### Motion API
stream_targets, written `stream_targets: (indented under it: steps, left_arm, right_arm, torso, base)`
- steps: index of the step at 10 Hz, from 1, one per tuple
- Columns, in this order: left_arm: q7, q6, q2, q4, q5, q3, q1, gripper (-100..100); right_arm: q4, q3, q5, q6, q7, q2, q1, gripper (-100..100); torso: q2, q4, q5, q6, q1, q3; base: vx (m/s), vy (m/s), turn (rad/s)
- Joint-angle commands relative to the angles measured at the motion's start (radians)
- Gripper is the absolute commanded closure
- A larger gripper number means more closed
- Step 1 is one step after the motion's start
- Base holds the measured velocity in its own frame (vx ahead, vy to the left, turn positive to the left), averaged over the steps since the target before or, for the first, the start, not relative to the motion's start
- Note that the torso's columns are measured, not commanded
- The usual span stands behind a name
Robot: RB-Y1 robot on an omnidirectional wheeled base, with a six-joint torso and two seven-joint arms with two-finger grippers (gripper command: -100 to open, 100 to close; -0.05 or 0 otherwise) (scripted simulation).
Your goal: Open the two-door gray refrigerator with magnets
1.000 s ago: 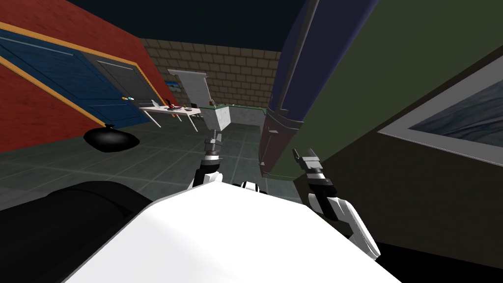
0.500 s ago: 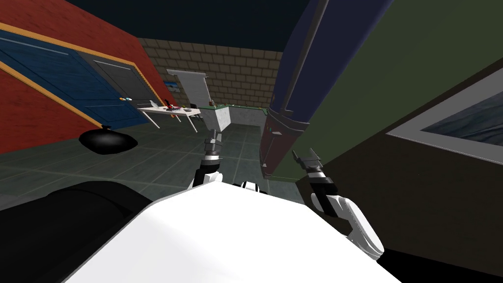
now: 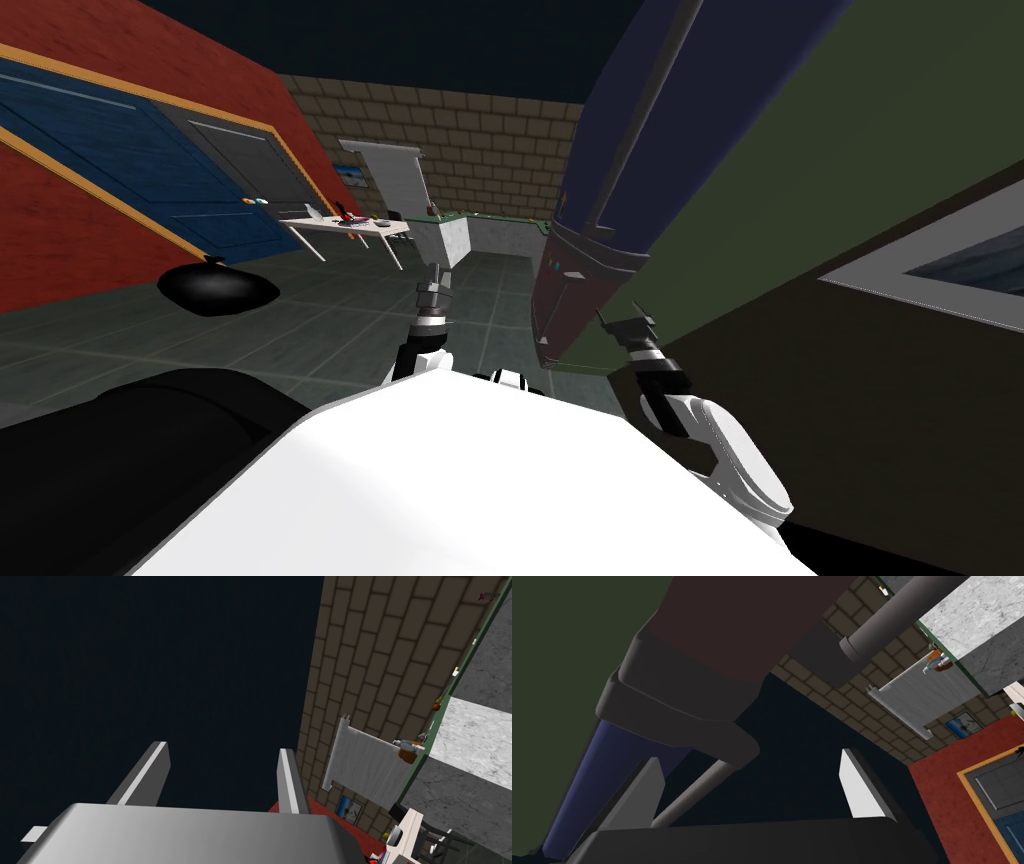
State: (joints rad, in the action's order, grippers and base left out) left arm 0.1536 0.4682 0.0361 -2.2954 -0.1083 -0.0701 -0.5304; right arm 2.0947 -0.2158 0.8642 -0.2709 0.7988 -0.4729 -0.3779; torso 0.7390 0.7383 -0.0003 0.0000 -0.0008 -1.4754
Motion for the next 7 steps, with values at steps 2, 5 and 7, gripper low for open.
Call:
stream_targets:
  steps: [2, 5, 7]
  left_arm:
    - [0.000, 0.000, 0.000, 0.000, 0.000, 0.000, 0.000, 0]
    - [0.000, 0.000, 0.000, 0.000, 0.000, 0.000, 0.000, 0]
    - [0.000, 0.000, 0.000, 0.000, 0.000, 0.000, 0.000, 0]
  right_arm:
    - [-0.041, -0.008, 0.087, 0.011, 0.093, -0.035, 0.021, -100]
    - [-0.074, -0.013, 0.152, 0.020, 0.165, -0.062, 0.037, -100]
    - [-0.090, -0.016, 0.182, 0.024, 0.210, -0.074, 0.045, -100]
  torso:
    - [-0.001, 0.000, 0.000, 0.000, 0.001, 0.000]
    - [-0.001, 0.000, 0.000, 0.000, 0.000, -0.001]
    - [0.000, 0.000, 0.000, 0.000, 0.000, 0.000]
  base:
    - [0.059, 0.088, 0.026]
    - [0.062, 0.078, 0.026]
    - [0.051, 0.067, 0.021]
